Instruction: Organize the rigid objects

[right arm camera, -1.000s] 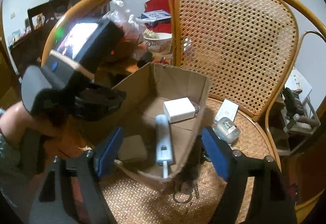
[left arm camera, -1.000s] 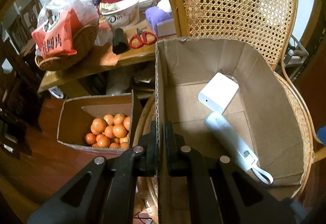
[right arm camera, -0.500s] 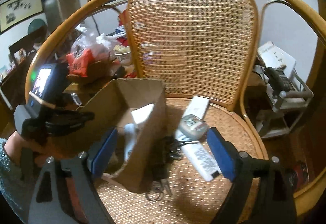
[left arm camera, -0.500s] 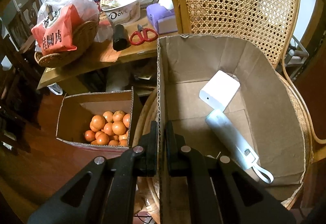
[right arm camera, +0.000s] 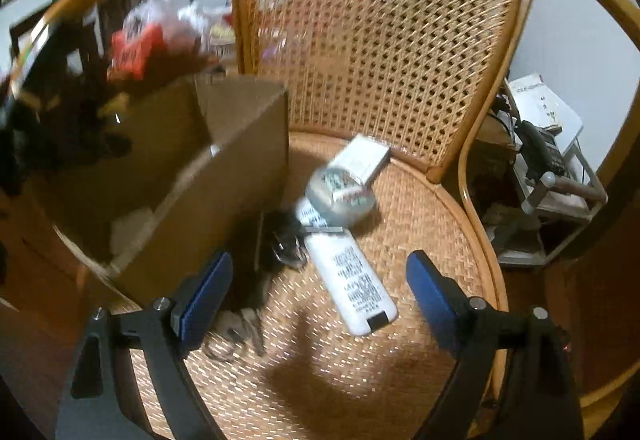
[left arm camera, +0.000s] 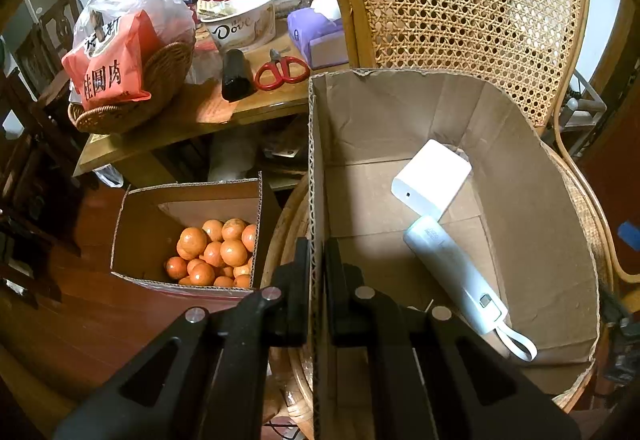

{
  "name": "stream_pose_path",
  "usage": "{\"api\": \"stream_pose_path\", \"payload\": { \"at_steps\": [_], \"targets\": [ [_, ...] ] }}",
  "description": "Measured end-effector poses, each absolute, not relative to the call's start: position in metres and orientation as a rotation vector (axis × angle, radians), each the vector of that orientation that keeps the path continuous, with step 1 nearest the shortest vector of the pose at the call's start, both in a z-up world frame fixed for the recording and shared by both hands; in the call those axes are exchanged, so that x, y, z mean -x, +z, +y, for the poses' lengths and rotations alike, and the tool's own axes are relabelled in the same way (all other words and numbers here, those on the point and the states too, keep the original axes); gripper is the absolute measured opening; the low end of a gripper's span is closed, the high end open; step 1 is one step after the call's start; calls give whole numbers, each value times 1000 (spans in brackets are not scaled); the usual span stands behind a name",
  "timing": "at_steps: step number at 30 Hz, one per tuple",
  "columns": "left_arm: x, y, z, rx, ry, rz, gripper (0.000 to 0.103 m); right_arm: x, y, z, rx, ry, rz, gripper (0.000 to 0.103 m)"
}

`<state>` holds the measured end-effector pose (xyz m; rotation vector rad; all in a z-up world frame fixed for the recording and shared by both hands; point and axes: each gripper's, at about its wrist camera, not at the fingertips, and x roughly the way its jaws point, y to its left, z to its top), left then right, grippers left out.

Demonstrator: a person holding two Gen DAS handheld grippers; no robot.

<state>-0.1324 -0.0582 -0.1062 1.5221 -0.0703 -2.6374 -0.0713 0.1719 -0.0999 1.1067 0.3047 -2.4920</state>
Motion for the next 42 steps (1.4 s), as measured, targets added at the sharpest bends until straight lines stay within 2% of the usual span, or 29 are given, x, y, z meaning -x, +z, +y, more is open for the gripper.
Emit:
{"api": "stream_pose_path", "payload": {
  "at_steps": [3,8,9,10,12,30,32,33,34,37,42],
  "targets": [
    [133,-106,-58,-1523,-2637,-69,6,73,-113,171,-1129,-2464,351,92],
    [133,-106,-58,-1523,-2638,-68,6,75,-124,173,-1153,-2411,252,80],
    [132,-106,-58,-1523,-2637,-69,6,75,-126,170,-1156,-2395,253,73],
    [132,-106,-58,-1522,-2638,-70,6,74,-129,167,-1165,-2368,267,61],
    [132,-106,-58,-1523,-2638,-78,6,74,-135,158,-1198,-2319,306,53],
    [133,-107,-57,-1524,-2642,-91,6,76,-158,128,-1244,-2250,338,53],
    [133,-107,-57,-1524,-2641,-90,6,77,-158,131,-1236,-2255,312,47],
    [133,-107,-57,-1525,-2641,-90,6,77,-159,131,-1239,-2240,299,34],
    [133,-107,-57,-1525,-2641,-90,6,77,-159,130,-1248,-2216,294,29],
    [133,-107,-57,-1524,-2641,-91,6,78,-158,129,-1275,-2216,295,29],
    [133,-107,-57,-1524,-2642,-91,6,83,-154,135,-1345,-2241,155,28]
  ]
}}
